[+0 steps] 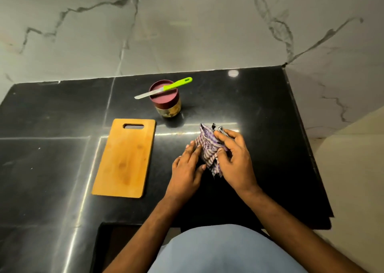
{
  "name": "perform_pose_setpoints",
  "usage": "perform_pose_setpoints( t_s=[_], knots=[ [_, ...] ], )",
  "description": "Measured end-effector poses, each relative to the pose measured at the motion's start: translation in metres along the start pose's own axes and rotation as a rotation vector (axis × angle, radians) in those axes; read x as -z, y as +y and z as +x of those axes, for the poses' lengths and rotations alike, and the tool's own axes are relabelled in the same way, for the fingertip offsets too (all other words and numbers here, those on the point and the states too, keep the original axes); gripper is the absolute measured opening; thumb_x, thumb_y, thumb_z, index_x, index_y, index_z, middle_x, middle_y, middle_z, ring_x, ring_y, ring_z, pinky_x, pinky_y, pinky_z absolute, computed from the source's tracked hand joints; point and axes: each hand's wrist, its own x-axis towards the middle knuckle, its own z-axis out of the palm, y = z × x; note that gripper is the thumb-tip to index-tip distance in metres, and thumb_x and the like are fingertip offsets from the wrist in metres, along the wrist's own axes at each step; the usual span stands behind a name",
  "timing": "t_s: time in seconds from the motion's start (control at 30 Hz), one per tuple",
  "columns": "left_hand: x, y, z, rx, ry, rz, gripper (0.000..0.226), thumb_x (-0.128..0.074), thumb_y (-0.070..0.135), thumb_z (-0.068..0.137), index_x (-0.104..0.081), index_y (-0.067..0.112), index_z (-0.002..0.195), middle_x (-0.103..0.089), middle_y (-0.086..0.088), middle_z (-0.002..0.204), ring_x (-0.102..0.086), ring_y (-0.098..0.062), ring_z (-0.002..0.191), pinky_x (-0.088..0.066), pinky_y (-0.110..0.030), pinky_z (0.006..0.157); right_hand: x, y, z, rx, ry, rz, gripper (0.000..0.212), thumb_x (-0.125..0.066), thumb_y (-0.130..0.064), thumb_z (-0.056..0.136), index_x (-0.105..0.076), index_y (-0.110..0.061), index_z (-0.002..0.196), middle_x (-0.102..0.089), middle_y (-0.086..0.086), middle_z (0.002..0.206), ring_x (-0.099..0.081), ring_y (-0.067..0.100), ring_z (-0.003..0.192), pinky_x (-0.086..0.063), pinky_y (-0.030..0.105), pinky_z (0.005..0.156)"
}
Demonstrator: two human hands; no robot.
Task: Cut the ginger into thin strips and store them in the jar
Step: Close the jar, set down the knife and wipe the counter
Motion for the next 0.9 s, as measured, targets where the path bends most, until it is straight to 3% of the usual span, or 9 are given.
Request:
perform_pose_setpoints(
  t_s=[0.13, 0.23, 0.33, 0.43, 0.5, 0.63, 0.73, 0.8, 0.9],
  knots=[
    [0.007, -0.016, -0.004, 0.063, -0.069, 0.048, 0.063, -0.045, 0.040, 0.104, -0.017, 0.030, 0.159, -0.005, 0.007, 0.168, 0.003, -0.009, 0.154, -0.008, -0.038, 0.123, -0.018, 0.006, 0.000, -0.028, -0.056, -0.077, 0.046, -0.051, 0.003, 0.090, -0.057, -0.014, 0.132, -0.043, -0.001, 0.133, -0.042, 0.003, 0.126, -0.034, 0.018, 0.108],
    [0.010, -0.021, 0.000, 0.058, -0.129, 0.091, 0.063, -0.043, 0.042, 0.104, -0.014, 0.032, 0.160, -0.003, 0.009, 0.168, 0.007, -0.009, 0.154, -0.005, -0.040, 0.124, -0.018, 0.010, -0.002, -0.092, -0.074, -0.395, 0.045, -0.054, -0.012, 0.092, -0.051, -0.018, 0.137, -0.030, 0.007, 0.143, -0.036, 0.020, 0.132, -0.035, 0.035, 0.111],
    [0.010, -0.020, 0.006, 0.060, -0.123, 0.056, 0.061, -0.044, 0.043, 0.104, -0.018, 0.033, 0.159, -0.006, 0.011, 0.167, 0.004, -0.009, 0.154, -0.005, -0.041, 0.123, -0.004, 0.009, -0.001, 0.126, -0.072, -0.721, 0.051, -0.055, -0.020, 0.089, -0.047, -0.020, 0.139, -0.028, 0.013, 0.147, -0.034, 0.028, 0.133, -0.036, 0.044, 0.107],
    [0.008, -0.015, 0.012, 0.049, -0.129, 0.032, 0.062, -0.045, 0.040, 0.104, -0.018, 0.032, 0.159, -0.009, 0.010, 0.167, 0.003, -0.010, 0.154, -0.006, -0.043, 0.124, 0.005, 0.014, 0.002, 0.324, -0.309, -0.689, 0.038, -0.055, -0.019, 0.091, -0.056, -0.019, 0.129, -0.044, 0.006, 0.131, -0.048, 0.022, 0.116, -0.048, 0.036, 0.094],
    [0.008, -0.008, 0.019, 0.051, -0.135, 0.000, 0.064, -0.049, 0.035, 0.103, -0.017, 0.029, 0.159, -0.014, 0.008, 0.167, 0.000, -0.012, 0.154, -0.007, -0.044, 0.125, 0.002, 0.021, -0.003, 0.366, -0.456, -0.743, 0.032, -0.055, -0.024, 0.092, -0.058, -0.021, 0.124, -0.047, 0.003, 0.124, -0.050, 0.021, 0.110, -0.048, 0.037, 0.089],
    [0.008, 0.004, 0.041, 0.041, -0.146, 0.074, 0.073, -0.052, 0.033, 0.102, -0.010, 0.025, 0.160, -0.015, -0.005, 0.167, -0.002, -0.015, 0.155, -0.006, -0.041, 0.123, 0.004, 0.041, -0.011, 0.239, -0.506, -0.767, 0.049, -0.052, -0.039, 0.094, -0.044, -0.024, 0.140, -0.035, 0.006, 0.146, -0.036, 0.023, 0.132, -0.039, 0.042, 0.104],
    [0.006, 0.014, 0.059, 0.011, -0.117, 0.152, 0.072, -0.052, 0.037, 0.101, -0.012, 0.022, 0.160, -0.017, -0.003, 0.167, -0.004, -0.017, 0.155, -0.009, -0.042, 0.122, 0.012, 0.054, -0.009, 0.193, -0.539, -0.873, 0.061, -0.043, -0.047, 0.096, -0.022, -0.029, 0.151, -0.017, 0.005, 0.157, -0.019, 0.025, 0.143, -0.026, 0.045, 0.114],
    [-0.001, 0.023, 0.071, 0.013, -0.069, 0.187, 0.072, -0.051, 0.043, 0.100, -0.016, 0.020, 0.159, -0.022, -0.002, 0.165, -0.008, -0.018, 0.154, -0.012, -0.042, 0.122, 0.020, 0.060, -0.004, 0.139, -0.525, -0.906, 0.064, -0.039, -0.044, 0.098, -0.008, -0.033, 0.153, -0.004, 0.003, 0.160, -0.009, 0.025, 0.146, -0.017, 0.045, 0.117],
    [-0.016, 0.036, 0.093, 0.061, -0.006, 0.206, 0.070, -0.050, 0.052, 0.099, -0.027, 0.017, 0.155, -0.032, -0.004, 0.160, -0.023, -0.020, 0.150, -0.019, -0.040, 0.119, 0.037, 0.066, 0.012, 0.104, -0.463, -0.935, 0.072, -0.040, -0.016, 0.097, 0.001, -0.037, 0.152, 0.006, 0.002, 0.161, -0.001, 0.024, 0.148, -0.013, 0.041, 0.119]
  ],
)
